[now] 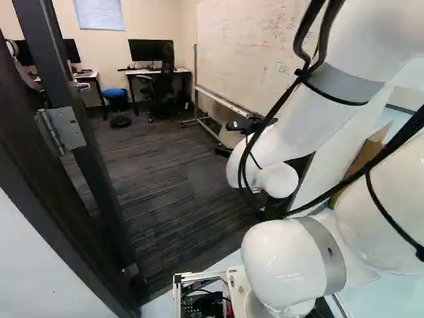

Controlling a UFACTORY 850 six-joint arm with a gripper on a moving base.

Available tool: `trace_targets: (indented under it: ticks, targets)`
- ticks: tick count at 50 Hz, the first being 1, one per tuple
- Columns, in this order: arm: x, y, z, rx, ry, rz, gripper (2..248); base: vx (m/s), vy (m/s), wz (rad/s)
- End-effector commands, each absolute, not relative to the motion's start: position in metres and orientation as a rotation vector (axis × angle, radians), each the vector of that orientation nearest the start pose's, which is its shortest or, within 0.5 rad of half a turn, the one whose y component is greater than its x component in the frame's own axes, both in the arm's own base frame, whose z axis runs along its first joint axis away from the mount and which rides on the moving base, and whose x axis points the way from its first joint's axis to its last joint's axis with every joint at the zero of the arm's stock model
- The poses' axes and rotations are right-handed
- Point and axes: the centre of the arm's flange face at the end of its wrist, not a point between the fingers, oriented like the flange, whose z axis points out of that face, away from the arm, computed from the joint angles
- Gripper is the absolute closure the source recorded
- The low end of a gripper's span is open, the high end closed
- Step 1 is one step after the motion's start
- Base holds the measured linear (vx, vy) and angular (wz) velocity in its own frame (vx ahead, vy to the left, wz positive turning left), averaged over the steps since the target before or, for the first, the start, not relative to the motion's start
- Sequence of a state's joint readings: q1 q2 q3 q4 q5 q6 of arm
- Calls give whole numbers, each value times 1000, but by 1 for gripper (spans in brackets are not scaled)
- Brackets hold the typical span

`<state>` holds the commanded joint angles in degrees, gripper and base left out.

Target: Open the door and move inside

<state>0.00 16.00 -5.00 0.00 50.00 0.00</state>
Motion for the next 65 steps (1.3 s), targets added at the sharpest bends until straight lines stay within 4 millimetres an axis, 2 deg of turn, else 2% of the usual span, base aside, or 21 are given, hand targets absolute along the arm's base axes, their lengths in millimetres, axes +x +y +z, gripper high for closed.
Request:
trace_targets:
  ticks: [29,65]
  targets:
    - [270,0,366,-2558,0,-1824,3,114,33,188]
    - [270,0,366,-2558,0,-1824,3,153,-29,210]
